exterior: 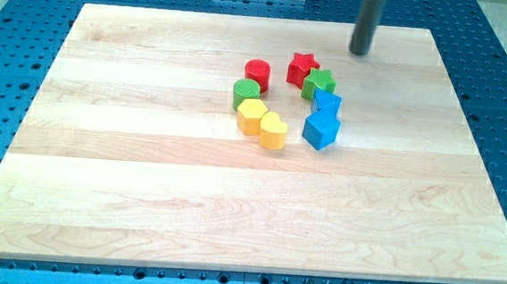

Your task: Locate your arm at the right side of the red star

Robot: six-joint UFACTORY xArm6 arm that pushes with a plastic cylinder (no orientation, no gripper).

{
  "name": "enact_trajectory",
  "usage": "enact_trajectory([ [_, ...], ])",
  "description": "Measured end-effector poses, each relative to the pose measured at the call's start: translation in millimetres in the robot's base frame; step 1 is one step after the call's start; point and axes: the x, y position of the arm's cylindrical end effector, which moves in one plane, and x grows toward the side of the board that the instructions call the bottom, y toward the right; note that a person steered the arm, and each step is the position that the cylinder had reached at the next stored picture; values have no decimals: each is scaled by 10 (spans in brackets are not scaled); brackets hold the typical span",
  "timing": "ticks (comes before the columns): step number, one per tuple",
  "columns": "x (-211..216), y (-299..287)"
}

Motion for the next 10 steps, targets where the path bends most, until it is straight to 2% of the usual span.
enact_trajectory([
  [1,-1,341],
  [4,54,361],
  [5,386,150],
  [6,430,42],
  [8,432,-541],
  [10,474,-803],
])
